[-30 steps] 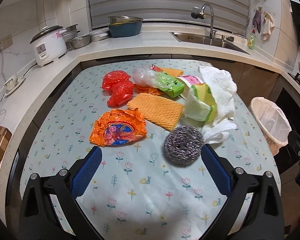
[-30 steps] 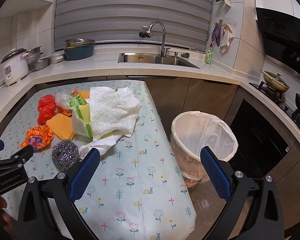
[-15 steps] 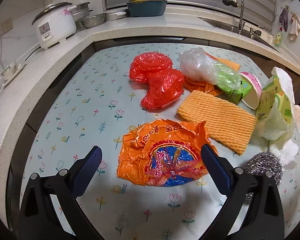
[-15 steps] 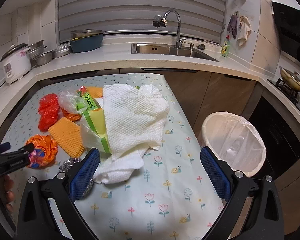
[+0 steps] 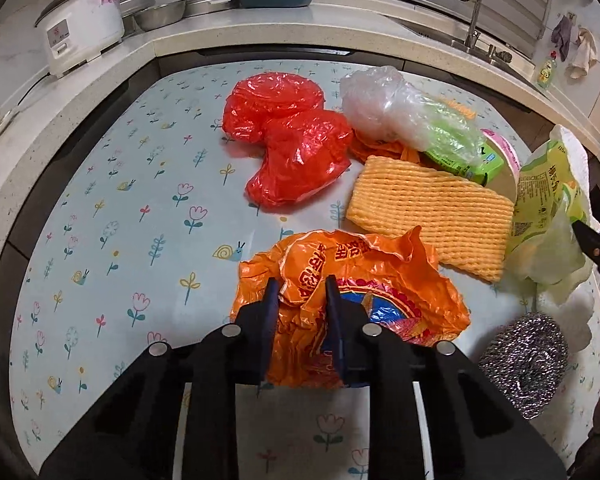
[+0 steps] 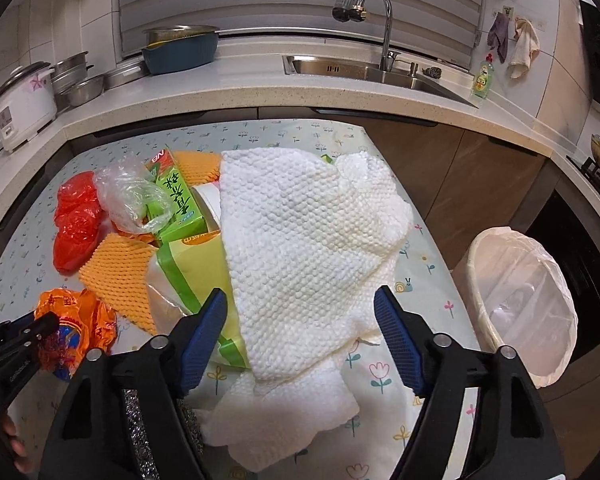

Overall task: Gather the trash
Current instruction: 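Grasp the orange printed snack bag with the left gripper while the right grasps the white paper towel, then carry both items over the white trash bin and open both grippers to drop them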

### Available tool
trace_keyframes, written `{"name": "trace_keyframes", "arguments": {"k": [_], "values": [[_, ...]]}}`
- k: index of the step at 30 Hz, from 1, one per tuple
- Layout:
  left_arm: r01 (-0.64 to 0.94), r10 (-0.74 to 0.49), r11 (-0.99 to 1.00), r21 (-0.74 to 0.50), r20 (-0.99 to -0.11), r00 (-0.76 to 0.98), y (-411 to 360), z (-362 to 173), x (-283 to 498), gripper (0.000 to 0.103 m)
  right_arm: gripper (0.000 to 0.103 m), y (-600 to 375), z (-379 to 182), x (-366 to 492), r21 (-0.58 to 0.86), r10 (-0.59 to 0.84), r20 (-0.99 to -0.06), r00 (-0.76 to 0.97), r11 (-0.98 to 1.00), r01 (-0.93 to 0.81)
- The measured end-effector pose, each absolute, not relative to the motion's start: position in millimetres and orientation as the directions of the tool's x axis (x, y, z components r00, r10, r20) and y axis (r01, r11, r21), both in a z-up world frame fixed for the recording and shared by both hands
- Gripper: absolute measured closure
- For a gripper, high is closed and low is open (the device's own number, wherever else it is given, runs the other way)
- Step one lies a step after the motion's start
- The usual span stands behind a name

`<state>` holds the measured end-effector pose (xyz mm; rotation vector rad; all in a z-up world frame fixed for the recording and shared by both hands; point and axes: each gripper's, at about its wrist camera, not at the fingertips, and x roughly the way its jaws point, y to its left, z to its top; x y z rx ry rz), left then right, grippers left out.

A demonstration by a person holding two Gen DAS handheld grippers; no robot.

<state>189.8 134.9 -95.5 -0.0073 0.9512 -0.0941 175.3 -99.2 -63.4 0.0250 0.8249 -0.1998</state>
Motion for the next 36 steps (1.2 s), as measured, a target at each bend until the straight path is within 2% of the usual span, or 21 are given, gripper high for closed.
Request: {"name": "trace_keyframes", "arguments": {"k": [1,3,4,6,8,22,30,36], "values": [[0.080,-0.084,0.996,-0.046,-0.805,0.587,133,-92,188,0.083,0.046,-100,-65,176,-0.058,-0.169,-0.733,0.659,0.981,0.186],[0.086,-0.090,0.995,-0.048,-0.794,0.601,130,-84,185,0.085,0.067,-102,-65,177,-0.060,-0.169,-0.734,0.658,0.981,0.184],[0.089,-0.095,0.995,-0.051,-0.788,0.609,129,-80,183,0.085,0.073,-104,-64,177,-0.058,-0.165,-0.735,0.658,0.982,0.182],[0.101,-0.111,0.993,-0.060,-0.773,0.625,123,-68,178,0.085,0.091,-109,-60,175,-0.043,-0.159,-0.730,0.665,0.981,0.188],[0.115,-0.123,0.991,-0.063,-0.757,0.642,116,-57,174,0.085,0.100,-118,-54,172,-0.022,-0.149,-0.725,0.673,0.981,0.194],[0.282,-0.262,0.957,-0.074,-0.644,0.719,25,21,148,0.085,0.102,-205,22,124,0.039,-0.224,-0.604,0.765,0.950,0.309],[0.388,-0.339,0.919,-0.064,-0.628,0.700,-49,33,136,0.085,0.102,-261,45,99,0.041,-0.296,-0.555,0.777,0.924,0.381],[0.453,-0.380,0.890,-0.051,-0.631,0.676,-99,34,132,0.085,0.102,-294,43,93,0.038,-0.334,-0.557,0.760,0.904,0.425]]}}
